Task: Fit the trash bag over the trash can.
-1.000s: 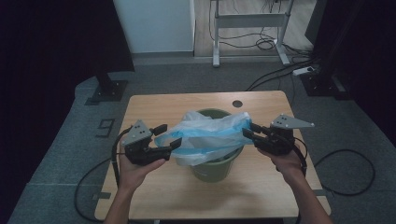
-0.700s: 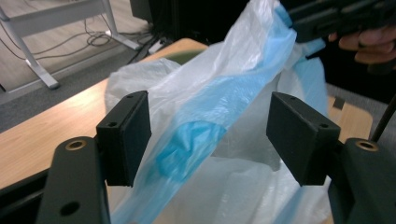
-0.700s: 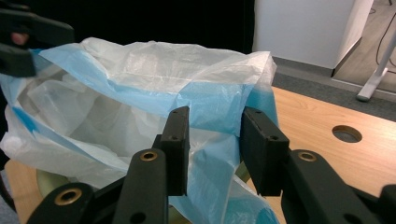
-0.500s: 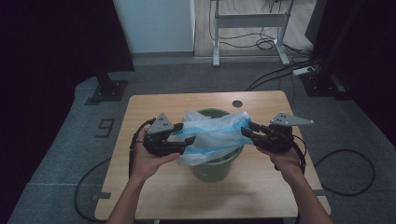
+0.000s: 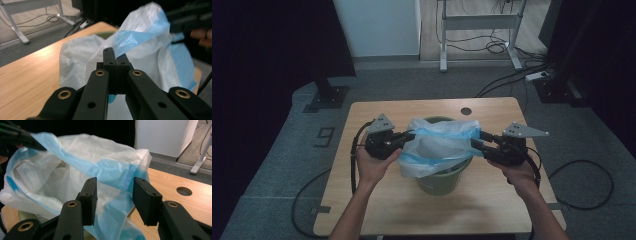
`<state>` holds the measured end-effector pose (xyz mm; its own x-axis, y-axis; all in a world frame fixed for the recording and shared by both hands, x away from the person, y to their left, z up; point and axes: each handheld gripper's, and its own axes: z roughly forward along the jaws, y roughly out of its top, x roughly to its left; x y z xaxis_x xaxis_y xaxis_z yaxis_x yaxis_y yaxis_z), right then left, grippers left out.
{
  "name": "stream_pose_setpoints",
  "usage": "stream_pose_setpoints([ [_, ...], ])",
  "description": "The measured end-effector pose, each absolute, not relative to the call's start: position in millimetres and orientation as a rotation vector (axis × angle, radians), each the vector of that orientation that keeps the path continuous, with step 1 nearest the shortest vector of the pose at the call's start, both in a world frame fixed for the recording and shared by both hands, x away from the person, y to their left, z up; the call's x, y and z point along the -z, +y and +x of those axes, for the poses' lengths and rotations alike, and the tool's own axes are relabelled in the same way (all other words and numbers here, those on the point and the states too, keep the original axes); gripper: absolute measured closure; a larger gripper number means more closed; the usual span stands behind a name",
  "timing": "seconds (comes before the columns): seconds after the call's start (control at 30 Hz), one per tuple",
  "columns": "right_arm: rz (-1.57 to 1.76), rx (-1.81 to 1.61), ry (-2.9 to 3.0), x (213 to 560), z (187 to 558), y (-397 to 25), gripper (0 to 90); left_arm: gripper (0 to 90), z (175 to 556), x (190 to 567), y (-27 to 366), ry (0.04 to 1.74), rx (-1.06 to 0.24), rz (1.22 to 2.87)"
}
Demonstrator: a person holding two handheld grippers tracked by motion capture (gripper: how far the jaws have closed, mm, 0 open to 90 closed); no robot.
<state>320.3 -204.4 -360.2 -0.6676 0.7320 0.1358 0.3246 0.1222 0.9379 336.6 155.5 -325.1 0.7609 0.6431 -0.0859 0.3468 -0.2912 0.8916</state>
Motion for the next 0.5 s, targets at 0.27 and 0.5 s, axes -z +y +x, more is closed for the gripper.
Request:
stream_pose_setpoints([
  [0.27,1.102,-1.526,2.052,367,321,-204,55.0,90.0,343,324,165,0.792,-0.323,1.82],
  [0.5,1.072,-1.511,2.082,368,325,-201,83.1,90.0,347,325,172,0.81,-0.319,1.797],
])
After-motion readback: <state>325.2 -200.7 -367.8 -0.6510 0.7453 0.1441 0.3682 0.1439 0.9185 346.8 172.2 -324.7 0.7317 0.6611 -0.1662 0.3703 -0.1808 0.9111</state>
